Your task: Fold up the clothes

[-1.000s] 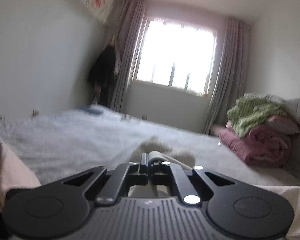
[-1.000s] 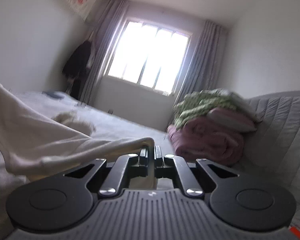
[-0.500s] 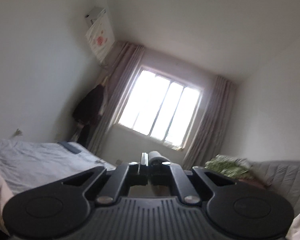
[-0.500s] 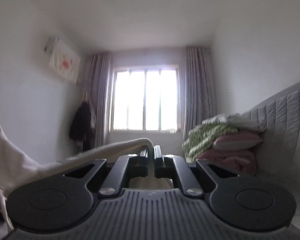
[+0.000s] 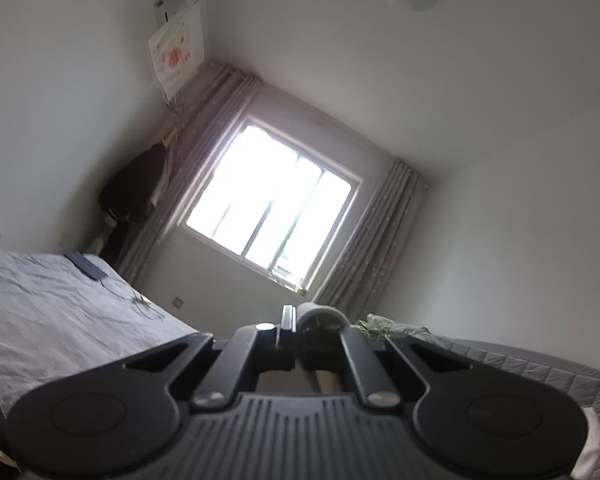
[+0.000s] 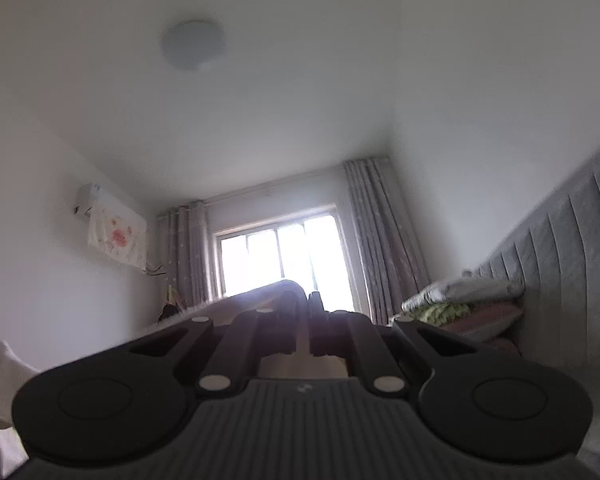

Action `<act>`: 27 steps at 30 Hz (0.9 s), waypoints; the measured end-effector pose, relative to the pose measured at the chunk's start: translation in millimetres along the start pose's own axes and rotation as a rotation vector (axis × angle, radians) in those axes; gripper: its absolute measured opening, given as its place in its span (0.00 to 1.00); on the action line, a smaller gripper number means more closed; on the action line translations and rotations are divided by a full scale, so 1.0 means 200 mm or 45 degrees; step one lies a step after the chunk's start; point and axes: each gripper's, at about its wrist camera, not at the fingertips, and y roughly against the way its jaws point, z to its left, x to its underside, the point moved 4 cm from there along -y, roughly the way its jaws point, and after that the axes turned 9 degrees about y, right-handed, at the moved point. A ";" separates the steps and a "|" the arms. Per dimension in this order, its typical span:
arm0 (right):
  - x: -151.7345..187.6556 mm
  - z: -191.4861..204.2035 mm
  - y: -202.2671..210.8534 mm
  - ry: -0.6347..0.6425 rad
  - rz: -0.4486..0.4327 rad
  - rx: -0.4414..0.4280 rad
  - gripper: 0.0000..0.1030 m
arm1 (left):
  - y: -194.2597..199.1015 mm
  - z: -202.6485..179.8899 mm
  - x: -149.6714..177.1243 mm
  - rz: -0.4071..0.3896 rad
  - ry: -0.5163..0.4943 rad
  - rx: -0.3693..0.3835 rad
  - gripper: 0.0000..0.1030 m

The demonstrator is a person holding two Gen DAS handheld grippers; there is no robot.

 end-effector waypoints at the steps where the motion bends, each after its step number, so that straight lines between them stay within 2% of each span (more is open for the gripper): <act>1: 0.05 -0.01 -0.04 -0.003 0.034 0.013 0.06 | -0.03 0.01 0.03 0.029 0.013 -0.015 0.02; 4: 0.19 -0.05 -0.15 -0.013 0.138 0.051 0.06 | -0.21 0.13 0.16 0.165 0.031 -0.111 0.02; 7: 0.33 -0.09 -0.26 -0.023 0.241 0.089 0.06 | -0.51 0.29 0.33 0.280 -0.094 -0.307 0.02; 8: 0.38 -0.11 -0.29 -0.027 0.276 0.102 0.06 | -0.64 0.35 0.42 0.362 -0.116 -0.330 0.02; 10: 0.60 -0.19 -0.49 0.031 0.437 0.180 0.06 | -0.88 0.48 0.59 0.544 -0.140 -0.357 0.03; 12: 0.88 -0.22 -0.68 0.096 0.661 0.155 0.06 | -1.09 0.63 0.81 0.741 -0.143 -0.404 0.03; 14: 1.09 -0.21 -0.73 0.103 0.802 0.103 0.06 | -1.20 0.76 0.99 0.839 -0.166 -0.485 0.04; 15: 1.16 -0.19 -0.72 0.108 0.844 0.087 0.06 | -1.23 0.81 1.04 0.858 -0.176 -0.517 0.05; 17: 1.27 -0.15 -0.69 0.126 0.922 0.025 0.09 | -1.23 0.87 1.08 0.848 -0.144 -0.521 0.17; 18: 1.32 -0.12 -0.67 0.138 0.961 -0.026 0.12 | -1.23 0.89 1.07 0.841 -0.118 -0.502 0.29; 19: 1.35 -0.10 -0.66 0.168 1.006 -0.066 0.12 | -1.23 0.88 1.06 0.846 -0.117 -0.493 0.34; 21: 1.40 -0.07 -0.65 0.189 1.087 -0.157 0.14 | -1.24 0.84 1.03 0.839 -0.206 -0.479 0.35; 23: 1.43 -0.05 -0.65 0.161 1.164 -0.264 0.24 | -1.21 0.80 1.01 0.814 -0.285 -0.423 0.42; 24: 1.45 -0.01 -0.64 0.169 1.202 -0.346 0.39 | -1.19 0.78 1.01 0.832 -0.313 -0.379 0.45; 25: 1.48 0.02 -0.62 0.179 1.239 -0.432 0.46 | -1.17 0.77 1.01 0.853 -0.341 -0.333 0.45; 26: 1.51 0.06 -0.60 0.188 1.275 -0.518 0.46 | -1.16 0.77 1.02 0.869 -0.367 -0.315 0.45; 27: 1.51 0.13 -0.55 0.282 1.285 -0.607 0.46 | -1.14 0.78 1.03 0.884 -0.393 -0.304 0.46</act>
